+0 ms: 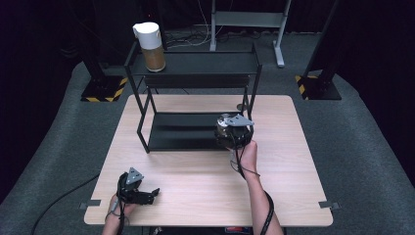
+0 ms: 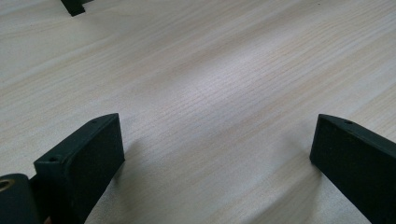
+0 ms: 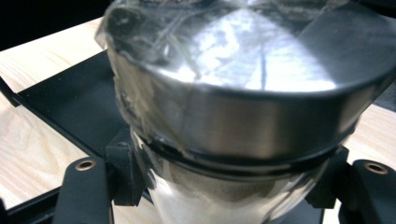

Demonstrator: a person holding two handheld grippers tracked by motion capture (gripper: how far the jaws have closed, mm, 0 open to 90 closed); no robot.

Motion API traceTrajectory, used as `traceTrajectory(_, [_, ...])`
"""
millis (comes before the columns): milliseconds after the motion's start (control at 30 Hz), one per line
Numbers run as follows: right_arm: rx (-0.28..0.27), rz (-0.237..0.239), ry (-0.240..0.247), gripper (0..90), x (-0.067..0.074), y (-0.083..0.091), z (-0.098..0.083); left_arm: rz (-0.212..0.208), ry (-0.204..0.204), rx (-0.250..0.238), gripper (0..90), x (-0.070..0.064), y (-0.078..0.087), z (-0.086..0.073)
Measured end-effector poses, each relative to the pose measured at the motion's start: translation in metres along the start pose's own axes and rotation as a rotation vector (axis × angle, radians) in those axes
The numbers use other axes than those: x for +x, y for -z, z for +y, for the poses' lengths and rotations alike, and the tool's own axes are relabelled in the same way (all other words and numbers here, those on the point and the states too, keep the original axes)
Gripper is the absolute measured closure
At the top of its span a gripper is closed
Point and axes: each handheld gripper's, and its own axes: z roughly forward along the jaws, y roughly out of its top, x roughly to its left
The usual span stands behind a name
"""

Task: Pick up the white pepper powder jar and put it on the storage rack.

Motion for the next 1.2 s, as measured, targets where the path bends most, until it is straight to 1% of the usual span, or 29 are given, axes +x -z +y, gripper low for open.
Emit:
traceTrajectory(533, [-0.041,0.005,-0.009,30.6,-0.009,0.015,0.024,0.0,0.0,0.0,2.4,0.0,0.0,0.0])
traceTrajectory(867, [-0.049,-0.014,0.023,30.6,-0.011,0.026,0.043,0.0,0.0,0.0,2.4,0.0,0.0,0.0])
traceTrajectory(1033, [-0.066,-0.022,0.017,30.6,-0.013,0.033,0.051,0.0,0.0,0.0,2.4,0.0,0.0,0.0])
traceTrajectory(1200, [-0.075,-0.028,0.024,30.6,-0.015,0.038,0.058,0.0,0.0,0.0,2.4,0.0,0.0,0.0])
